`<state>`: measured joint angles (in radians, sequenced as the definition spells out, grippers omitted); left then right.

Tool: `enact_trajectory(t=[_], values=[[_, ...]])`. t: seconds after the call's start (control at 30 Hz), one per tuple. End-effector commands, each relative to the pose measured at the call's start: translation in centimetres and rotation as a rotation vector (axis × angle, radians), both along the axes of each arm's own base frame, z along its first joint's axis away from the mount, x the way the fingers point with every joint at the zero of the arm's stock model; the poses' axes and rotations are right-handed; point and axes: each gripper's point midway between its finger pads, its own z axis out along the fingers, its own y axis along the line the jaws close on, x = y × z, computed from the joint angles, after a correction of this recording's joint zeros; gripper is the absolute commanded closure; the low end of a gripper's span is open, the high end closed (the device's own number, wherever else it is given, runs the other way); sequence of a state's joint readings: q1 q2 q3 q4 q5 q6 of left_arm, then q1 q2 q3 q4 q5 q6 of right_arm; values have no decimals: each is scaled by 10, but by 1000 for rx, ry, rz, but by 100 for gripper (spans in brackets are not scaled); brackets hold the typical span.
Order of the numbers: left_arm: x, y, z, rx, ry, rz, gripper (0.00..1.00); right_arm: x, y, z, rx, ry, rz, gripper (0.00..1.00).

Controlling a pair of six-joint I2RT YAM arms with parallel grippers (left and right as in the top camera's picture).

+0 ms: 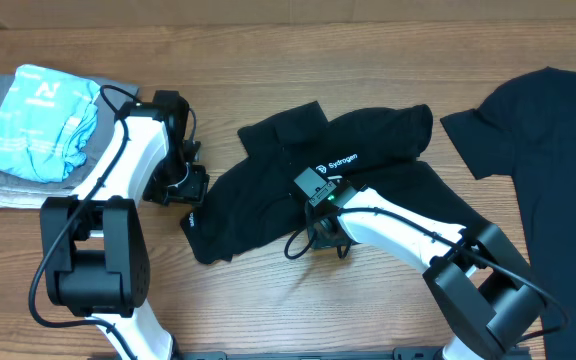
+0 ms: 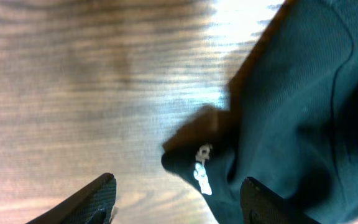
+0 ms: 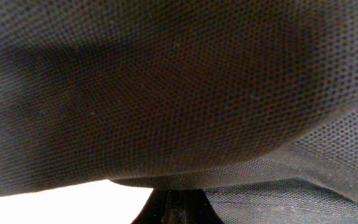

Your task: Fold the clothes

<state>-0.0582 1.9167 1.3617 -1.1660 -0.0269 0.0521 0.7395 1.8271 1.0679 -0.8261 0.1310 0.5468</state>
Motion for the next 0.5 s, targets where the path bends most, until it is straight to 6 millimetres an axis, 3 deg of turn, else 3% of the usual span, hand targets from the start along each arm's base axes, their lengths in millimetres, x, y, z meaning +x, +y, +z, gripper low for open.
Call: enact_trajectory(t=[0.0, 0.1, 0.23, 0.4, 0.47], values=[[2, 3, -6, -11, -16, -102, 34, -10, -9, -12, -31, 47, -11, 95], [11, 2, -8, -15, -54, -108, 38, -10, -9, -12, -32, 46, -11, 95], [9, -1, -9, -30, -49, -115, 41, -10, -9, -12, -31, 46, -11, 95], [-2, -28, -14, -203, -25, -196, 37, -10, -9, -12, -31, 46, -11, 95], [-6, -30, -16, -219, -14, -212, 36, -10, -9, -12, -31, 46, -11, 95]])
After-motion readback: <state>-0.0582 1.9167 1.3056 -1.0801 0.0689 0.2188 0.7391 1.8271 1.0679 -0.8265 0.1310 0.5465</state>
